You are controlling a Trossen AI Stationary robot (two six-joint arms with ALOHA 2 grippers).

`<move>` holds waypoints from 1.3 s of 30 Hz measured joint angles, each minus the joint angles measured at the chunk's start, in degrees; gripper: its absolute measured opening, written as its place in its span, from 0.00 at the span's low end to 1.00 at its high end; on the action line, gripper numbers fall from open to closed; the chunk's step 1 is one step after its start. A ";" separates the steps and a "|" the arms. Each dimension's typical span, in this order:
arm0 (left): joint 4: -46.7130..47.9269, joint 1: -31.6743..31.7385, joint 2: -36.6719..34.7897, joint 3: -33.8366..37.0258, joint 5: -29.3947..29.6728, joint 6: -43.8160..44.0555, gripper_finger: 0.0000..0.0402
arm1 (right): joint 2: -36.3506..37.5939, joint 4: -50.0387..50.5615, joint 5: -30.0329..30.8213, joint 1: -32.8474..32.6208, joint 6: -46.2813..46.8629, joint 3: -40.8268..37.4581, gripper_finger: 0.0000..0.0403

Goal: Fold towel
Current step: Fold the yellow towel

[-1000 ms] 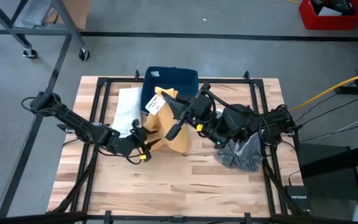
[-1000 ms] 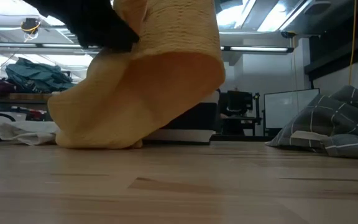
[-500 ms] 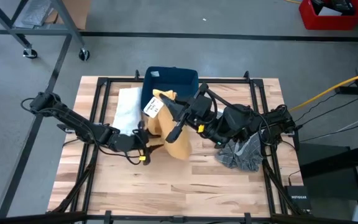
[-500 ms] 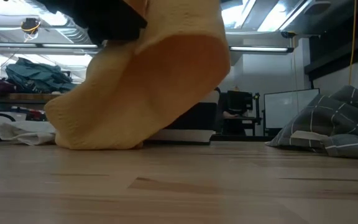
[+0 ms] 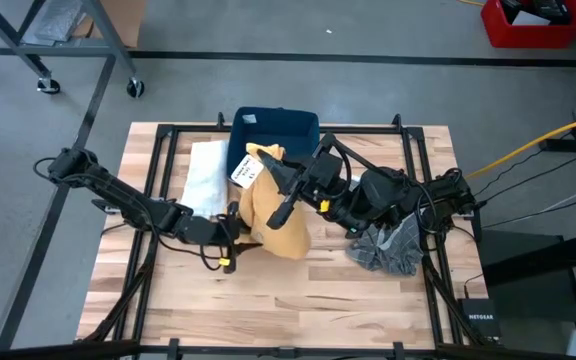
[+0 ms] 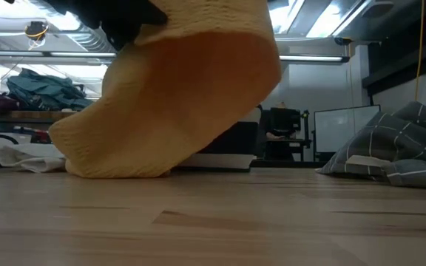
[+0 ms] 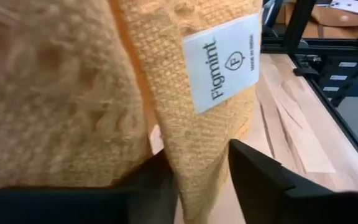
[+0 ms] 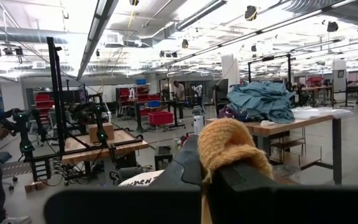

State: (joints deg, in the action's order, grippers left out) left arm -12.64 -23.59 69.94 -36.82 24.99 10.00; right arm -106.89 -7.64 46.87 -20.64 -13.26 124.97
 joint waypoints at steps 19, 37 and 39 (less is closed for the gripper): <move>2.38 -4.55 -6.88 -1.86 0.01 4.85 0.00 | 1.00 -5.37 2.38 -1.11 -6.68 -0.02 0.01; 6.81 -9.12 -26.24 -21.07 -3.29 -2.22 0.00 | 1.92 -25.22 -10.02 -7.66 -17.21 -0.02 0.01; 7.41 -9.12 -26.16 -23.66 -5.53 -3.65 0.00 | 1.92 -27.31 -12.73 -8.02 -17.25 -0.02 0.01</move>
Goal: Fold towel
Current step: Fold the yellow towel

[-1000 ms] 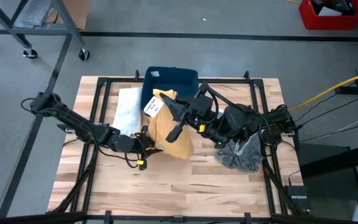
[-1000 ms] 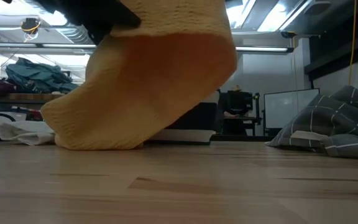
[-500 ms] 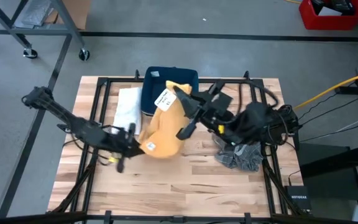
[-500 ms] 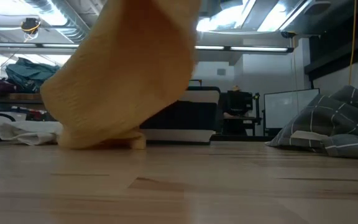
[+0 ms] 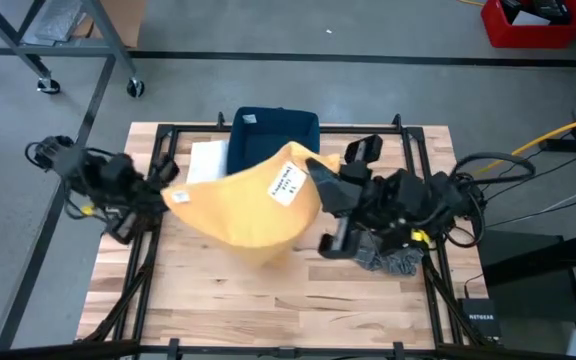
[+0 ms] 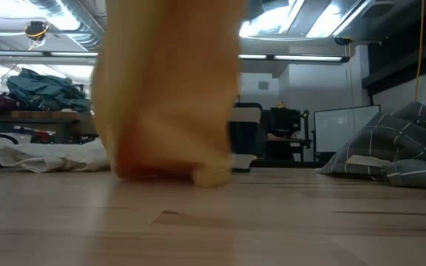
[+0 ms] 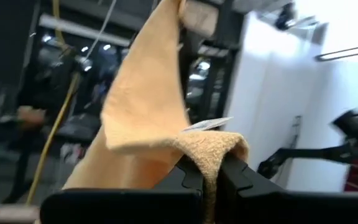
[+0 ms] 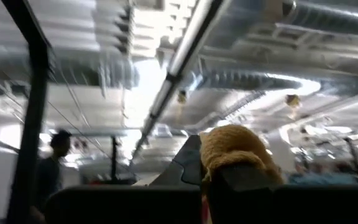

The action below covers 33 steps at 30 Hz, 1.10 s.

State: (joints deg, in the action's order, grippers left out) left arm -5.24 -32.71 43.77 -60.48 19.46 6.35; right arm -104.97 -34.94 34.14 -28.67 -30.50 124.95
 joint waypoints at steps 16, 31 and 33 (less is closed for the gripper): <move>0.09 0.24 0.11 -17.43 5.37 -20.95 0.00 | 0.59 -16.52 -4.95 2.06 -10.49 0.02 0.01; -0.72 0.24 0.24 -26.29 14.36 -37.27 0.00 | 0.63 -15.45 -5.23 13.33 -7.21 0.02 0.01; -1.30 0.24 0.25 -26.97 15.40 -38.80 0.00 | 0.63 -15.43 -5.23 13.94 -7.23 0.02 0.01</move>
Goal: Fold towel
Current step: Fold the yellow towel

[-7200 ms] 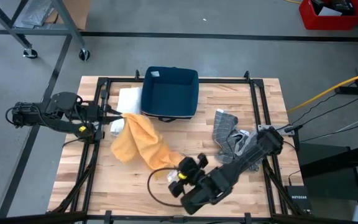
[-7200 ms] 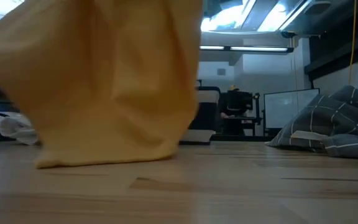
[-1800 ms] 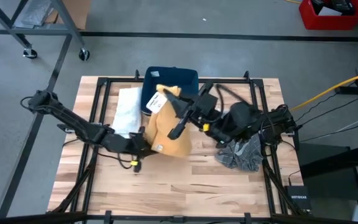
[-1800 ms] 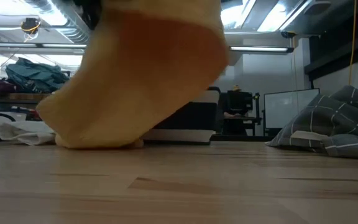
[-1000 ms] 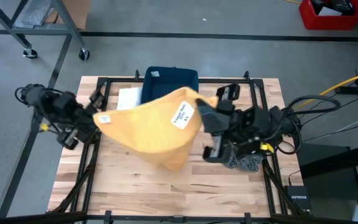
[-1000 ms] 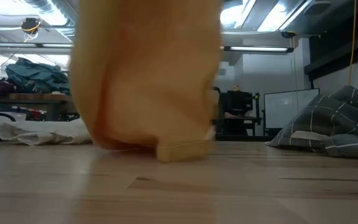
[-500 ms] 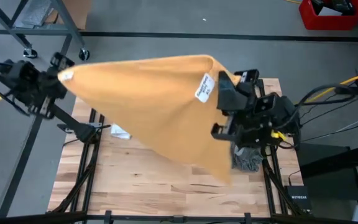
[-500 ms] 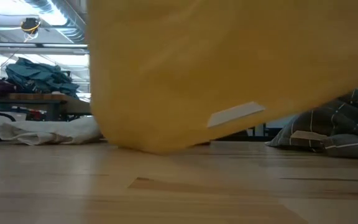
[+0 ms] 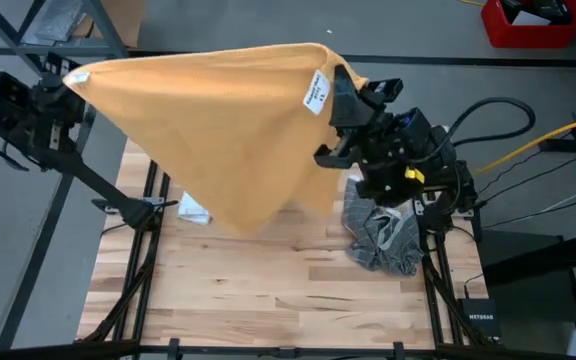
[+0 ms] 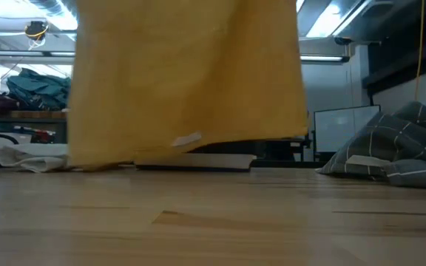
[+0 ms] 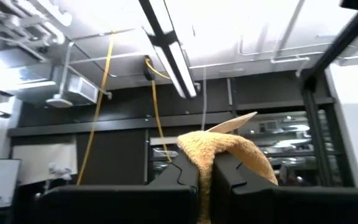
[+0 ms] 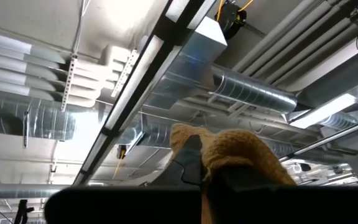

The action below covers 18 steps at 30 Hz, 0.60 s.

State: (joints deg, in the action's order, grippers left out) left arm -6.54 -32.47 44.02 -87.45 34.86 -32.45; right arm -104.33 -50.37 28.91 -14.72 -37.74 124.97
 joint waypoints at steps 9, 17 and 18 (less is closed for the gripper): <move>2.10 0.00 0.10 -1.85 0.43 2.80 0.00 | 0.65 5.79 2.01 -0.74 -1.46 0.00 0.01; 20.22 -0.17 0.10 -1.90 -2.58 21.30 0.00 | 0.90 21.04 15.64 -7.36 -1.46 0.04 0.01; 22.00 -0.17 0.16 -1.89 -3.69 24.18 0.00 | 0.90 22.98 17.51 -8.53 -1.46 0.04 0.01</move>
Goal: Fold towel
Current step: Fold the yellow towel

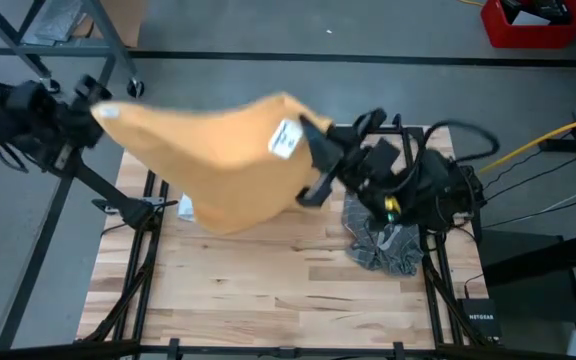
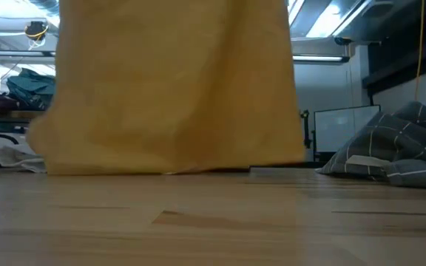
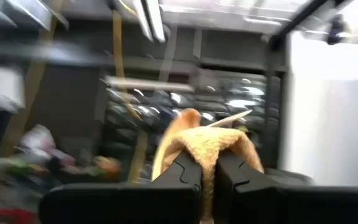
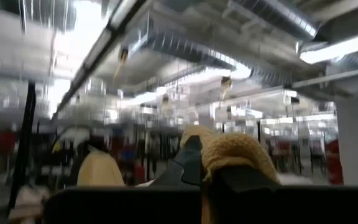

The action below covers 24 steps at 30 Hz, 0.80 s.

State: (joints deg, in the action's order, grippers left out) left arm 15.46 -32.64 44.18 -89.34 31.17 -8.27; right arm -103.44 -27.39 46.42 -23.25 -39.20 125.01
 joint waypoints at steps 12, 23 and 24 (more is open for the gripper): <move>1.58 0.00 3.22 0.00 -12.40 18.25 0.00 | -0.04 5.17 15.70 -14.25 -0.04 0.00 0.01; 4.96 -0.28 7.23 0.02 -23.33 34.90 0.00 | -0.72 11.45 22.62 -21.95 11.00 -0.64 0.01; 5.00 -0.69 7.71 0.02 -23.46 35.47 0.00 | -0.74 12.32 22.64 -22.47 12.48 -0.66 0.01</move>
State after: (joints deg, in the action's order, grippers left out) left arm 20.47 -33.33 51.89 -89.32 7.71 27.21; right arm -104.18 -15.08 69.05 -45.73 -26.72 124.36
